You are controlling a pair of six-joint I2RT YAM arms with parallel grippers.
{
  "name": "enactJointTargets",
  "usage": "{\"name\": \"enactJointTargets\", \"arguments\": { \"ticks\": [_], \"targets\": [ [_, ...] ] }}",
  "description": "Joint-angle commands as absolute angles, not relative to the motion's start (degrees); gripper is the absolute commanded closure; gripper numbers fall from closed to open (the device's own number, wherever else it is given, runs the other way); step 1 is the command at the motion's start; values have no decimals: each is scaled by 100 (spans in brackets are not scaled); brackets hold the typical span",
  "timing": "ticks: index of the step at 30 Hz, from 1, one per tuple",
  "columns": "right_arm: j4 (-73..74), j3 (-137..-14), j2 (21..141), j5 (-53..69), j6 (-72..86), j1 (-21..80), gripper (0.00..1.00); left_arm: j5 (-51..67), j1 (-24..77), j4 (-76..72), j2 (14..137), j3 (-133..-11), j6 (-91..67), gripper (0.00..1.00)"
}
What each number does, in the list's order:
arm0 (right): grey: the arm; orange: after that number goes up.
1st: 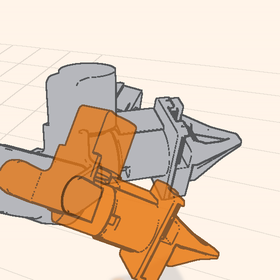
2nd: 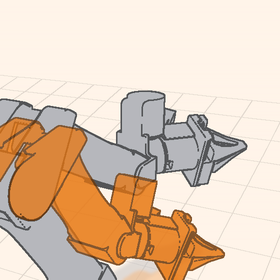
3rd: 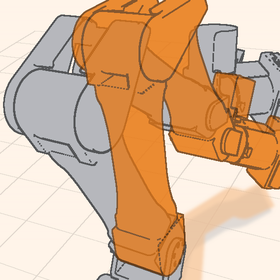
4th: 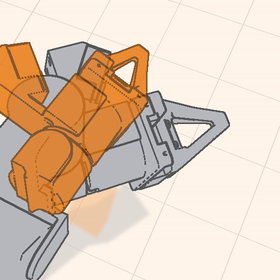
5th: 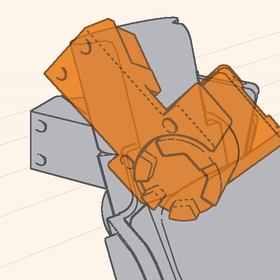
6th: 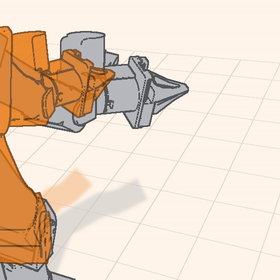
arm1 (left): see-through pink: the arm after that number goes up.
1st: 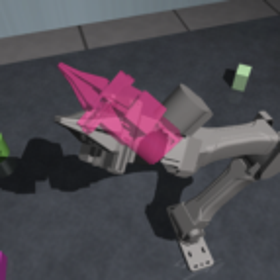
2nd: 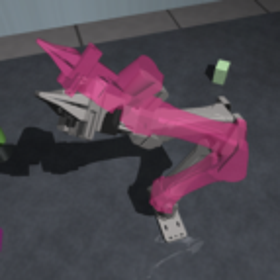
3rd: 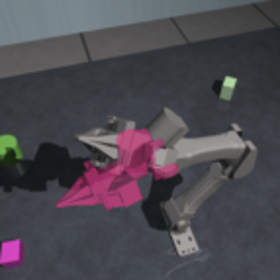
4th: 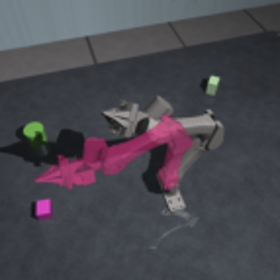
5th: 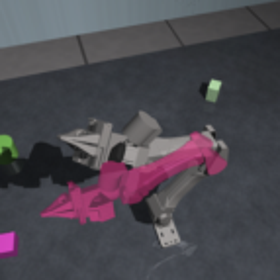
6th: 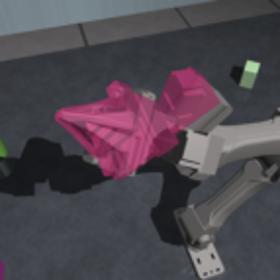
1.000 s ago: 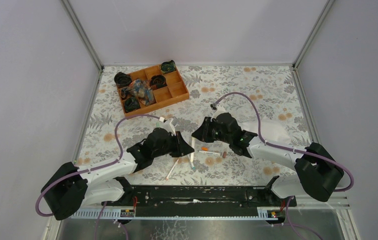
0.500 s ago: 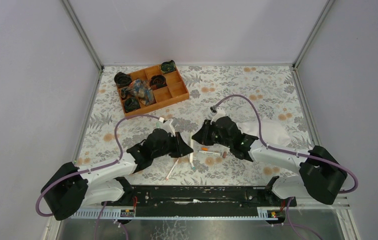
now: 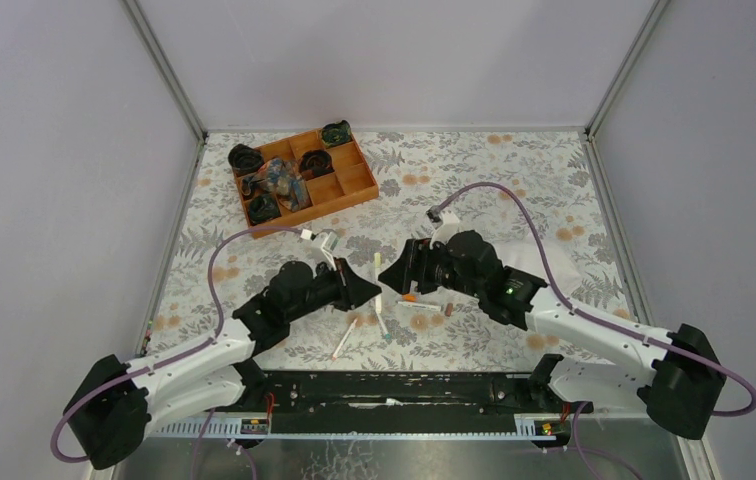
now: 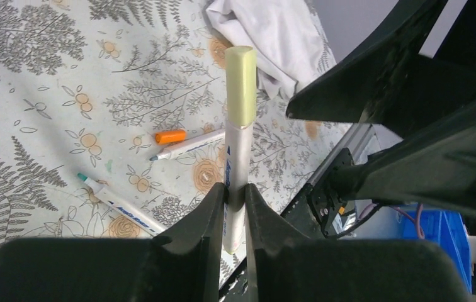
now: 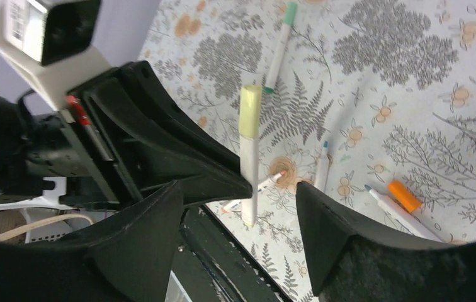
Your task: Insert the pens into the pen caps
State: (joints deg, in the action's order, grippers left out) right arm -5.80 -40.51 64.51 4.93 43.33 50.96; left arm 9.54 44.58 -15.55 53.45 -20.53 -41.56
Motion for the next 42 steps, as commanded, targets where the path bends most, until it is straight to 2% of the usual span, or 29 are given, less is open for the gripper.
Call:
{"name": "enactJointTargets", "arguments": {
  "ticks": [1, 6, 13, 17, 28, 42],
  "targets": [
    [-430, -4434, 6135, 380, 4051, 5138, 28, 1304, 4434, -2017, 4925, -1897, -3857, 100],
    [-1027, -4333, 6041, 834, 4151, 5133, 31, 1883, 4438, -2232, 4533, -1858, -3786, 100],
    [-1401, -4229, 6067, 1046, 4308, 5141, 44, 2277, 4443, -2320, 4374, -1903, -3829, 100],
    [-1458, -4212, 6127, 1149, 4332, 5140, 50, 2248, 4437, -2328, 4335, -1907, -3872, 100],
    [-1574, -4127, 6287, 1420, 4357, 5137, 53, 2083, 4441, -2519, 4357, -1919, -4040, 100],
    [-1736, -4013, 6346, 1547, 4376, 5140, 75, 1919, 4440, -2712, 4368, -1872, -4198, 100]
  ]
}}
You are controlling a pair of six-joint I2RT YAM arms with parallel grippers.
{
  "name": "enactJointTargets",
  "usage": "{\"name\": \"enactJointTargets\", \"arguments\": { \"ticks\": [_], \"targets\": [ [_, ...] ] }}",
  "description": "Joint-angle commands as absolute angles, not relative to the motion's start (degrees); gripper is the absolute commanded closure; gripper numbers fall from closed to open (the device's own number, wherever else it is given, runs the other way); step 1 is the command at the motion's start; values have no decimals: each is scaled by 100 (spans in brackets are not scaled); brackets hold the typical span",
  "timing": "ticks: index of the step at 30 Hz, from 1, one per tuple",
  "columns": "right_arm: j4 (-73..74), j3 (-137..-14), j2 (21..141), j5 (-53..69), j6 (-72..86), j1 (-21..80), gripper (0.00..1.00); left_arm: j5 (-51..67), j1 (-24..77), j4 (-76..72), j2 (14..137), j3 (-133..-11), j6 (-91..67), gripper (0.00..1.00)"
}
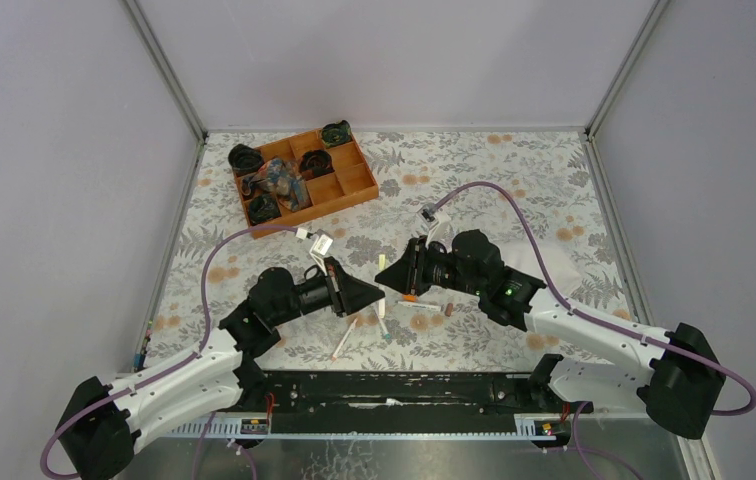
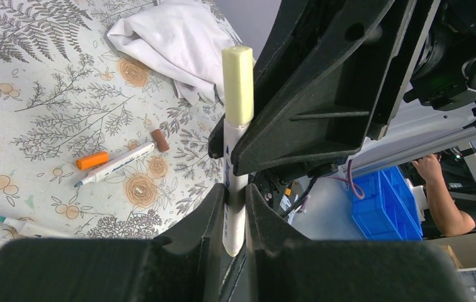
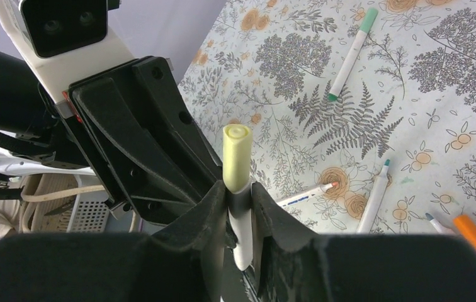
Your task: Insert the pens into the pen caps
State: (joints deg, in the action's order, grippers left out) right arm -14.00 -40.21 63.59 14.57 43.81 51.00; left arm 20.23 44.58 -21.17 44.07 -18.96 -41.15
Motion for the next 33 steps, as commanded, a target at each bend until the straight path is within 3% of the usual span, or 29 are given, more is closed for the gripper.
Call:
{"name": "enactJointTargets", "arguments": {
  "ticks": [1, 5, 10, 14, 20, 31, 33],
  "targets": [
    [-1746, -4012, 6346, 1547, 4377, 5141, 79, 1928, 4439, -2727, 4377, -1872, -4207, 100],
    [-1800, -4008, 6326, 1514, 4402, 5138, 90, 1934, 4439, -2719, 4407, -1839, -4219, 99],
    [-1899, -4025, 6278, 1472, 4433, 5139, 98, 1942, 4439, -2606, 4504, -1828, -4210, 73],
    [-1991, -4030, 6288, 1484, 4472, 5137, 100, 2002, 4436, -2571, 4611, -1852, -4194, 61],
    [-2063, -3995, 6320, 1545, 4524, 5137, 100, 2004, 4439, -2540, 4677, -1910, -4157, 61],
    [-2114, -3956, 6234, 1564, 4555, 5137, 100, 2019, 4439, -2671, 4923, -1967, -4209, 77],
    [-2142, -3938, 6215, 1564, 4559, 5140, 100, 2069, 4444, -2717, 4973, -1988, -4210, 84]
  ]
}}
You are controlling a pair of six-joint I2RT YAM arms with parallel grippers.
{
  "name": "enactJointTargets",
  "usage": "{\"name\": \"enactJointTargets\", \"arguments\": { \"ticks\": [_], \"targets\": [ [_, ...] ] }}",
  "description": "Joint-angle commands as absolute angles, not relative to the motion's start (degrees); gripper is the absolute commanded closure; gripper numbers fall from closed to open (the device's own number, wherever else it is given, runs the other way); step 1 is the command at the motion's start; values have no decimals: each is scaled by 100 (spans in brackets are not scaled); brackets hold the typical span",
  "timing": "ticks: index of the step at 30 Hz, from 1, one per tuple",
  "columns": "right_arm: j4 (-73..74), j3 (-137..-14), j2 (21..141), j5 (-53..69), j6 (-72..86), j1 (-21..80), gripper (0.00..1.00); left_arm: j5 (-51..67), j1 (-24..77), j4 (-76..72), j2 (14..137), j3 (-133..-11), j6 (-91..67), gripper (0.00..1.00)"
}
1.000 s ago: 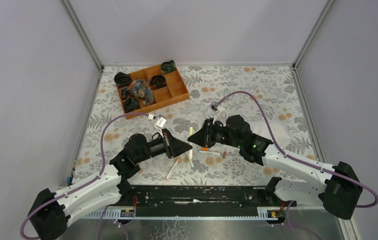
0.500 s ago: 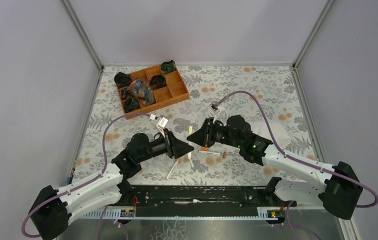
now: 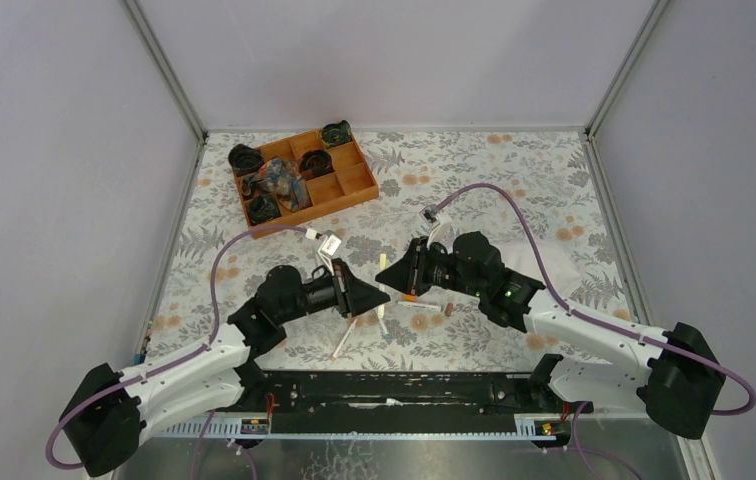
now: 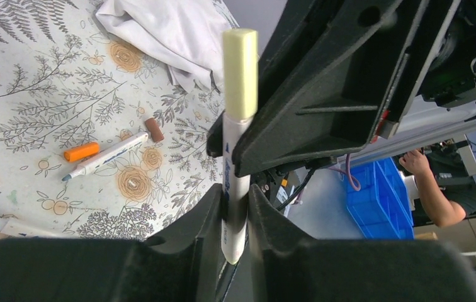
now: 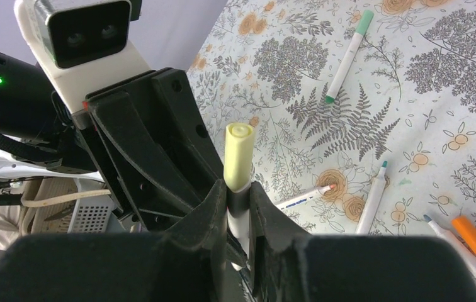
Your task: Insert the pens into the pen caps
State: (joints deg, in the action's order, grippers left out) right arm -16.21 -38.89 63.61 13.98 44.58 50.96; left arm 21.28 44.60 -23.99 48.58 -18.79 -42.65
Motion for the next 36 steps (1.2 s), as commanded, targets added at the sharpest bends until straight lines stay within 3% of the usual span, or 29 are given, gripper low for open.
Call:
{"name": "enactJointTargets", "arguments": {
  "ticks": [1, 3, 5, 11, 17, 23, 36],
  "targets": [
    [-2149, -3940, 6206, 1566, 4561, 5140, 100, 2104, 4447, -2750, 4995, -1988, -4217, 88],
    [-2141, -3937, 6212, 1564, 4553, 5138, 100, 2131, 4448, -2804, 5020, -2002, -4235, 98],
    [-2115, -3921, 6193, 1541, 4530, 5139, 96, 2136, 4443, -2838, 4993, -1995, -4245, 100],
    [-1591, -4143, 6155, 1637, 4082, 5133, 50, 2019, 4450, -2882, 4786, -1934, -4344, 100],
    [-457, -4573, 5995, 1656, 3310, 5141, 28, 1847, 4445, -2826, 4600, -1969, -4355, 100],
    [-213, -4777, 5786, 1579, 3211, 5133, 19, 1932, 4443, -2674, 4438, -1960, -4275, 100],
    [-1046, -5172, 6061, 1846, 3651, 4975, 17, 2872, 4441, -2216, 4221, -2065, -3696, 100]
  ]
}}
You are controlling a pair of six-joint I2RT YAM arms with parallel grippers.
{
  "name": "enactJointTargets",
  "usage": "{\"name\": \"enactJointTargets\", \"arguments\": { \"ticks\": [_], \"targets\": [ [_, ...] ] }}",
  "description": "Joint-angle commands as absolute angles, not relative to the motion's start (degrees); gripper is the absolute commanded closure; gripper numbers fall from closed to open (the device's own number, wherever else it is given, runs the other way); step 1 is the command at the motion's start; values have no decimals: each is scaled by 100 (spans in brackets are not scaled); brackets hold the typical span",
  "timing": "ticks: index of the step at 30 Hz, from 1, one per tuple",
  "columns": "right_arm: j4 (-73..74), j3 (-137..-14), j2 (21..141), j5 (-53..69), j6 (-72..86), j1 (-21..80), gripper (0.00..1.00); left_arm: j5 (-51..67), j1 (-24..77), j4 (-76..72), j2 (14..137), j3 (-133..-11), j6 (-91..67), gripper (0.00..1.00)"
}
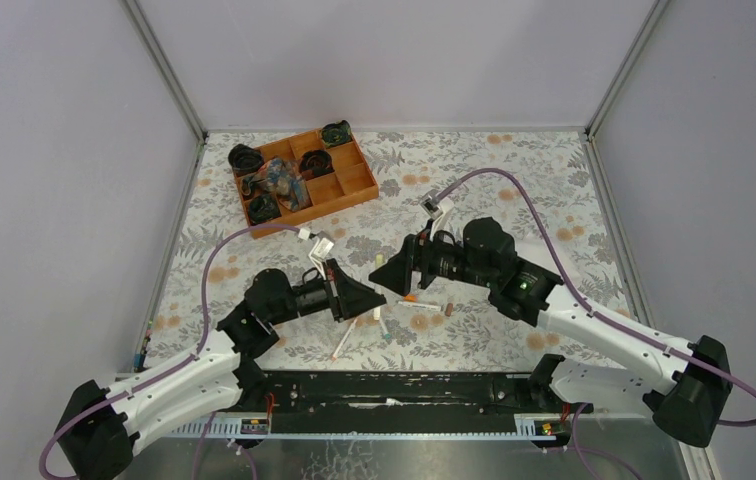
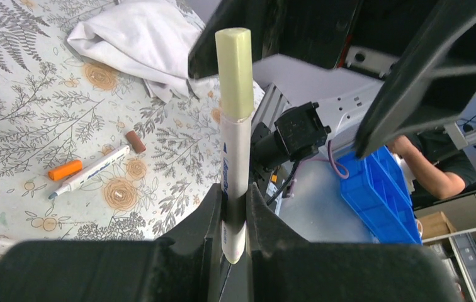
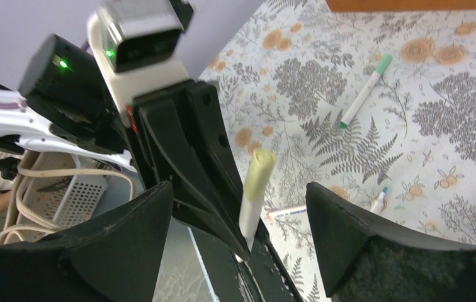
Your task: Insert the pens into the pen caps
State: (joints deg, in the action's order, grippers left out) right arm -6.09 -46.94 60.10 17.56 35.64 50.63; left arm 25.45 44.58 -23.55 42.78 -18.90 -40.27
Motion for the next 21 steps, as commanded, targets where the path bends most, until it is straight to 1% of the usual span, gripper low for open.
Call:
{"name": "enactJointTargets", "arguments": {
  "ticks": [1, 6, 8, 12, 17, 21],
  "targets": [
    [-980, -5257, 6107, 1793, 3658, 4963, 17, 2894, 4445, -2185, 4227, -2084, -3662, 100],
    [-888, -5394, 6267, 1683, 3657, 4945, 22, 2982, 4438, -2206, 4220, -2086, -3614, 100],
    [-888, -5400, 6296, 1711, 3665, 4941, 26, 3000, 4438, -2210, 4220, -2096, -3612, 100],
    [-937, -5328, 6302, 1781, 3716, 4947, 39, 3031, 4443, -2222, 4210, -2078, -3621, 100],
    [-905, -5197, 6302, 1769, 3723, 4947, 52, 3075, 4439, -2325, 4223, -2052, -3679, 100],
    [-853, -5125, 6311, 1734, 3710, 4945, 56, 3076, 4439, -2347, 4194, -2065, -3691, 100]
  ]
}}
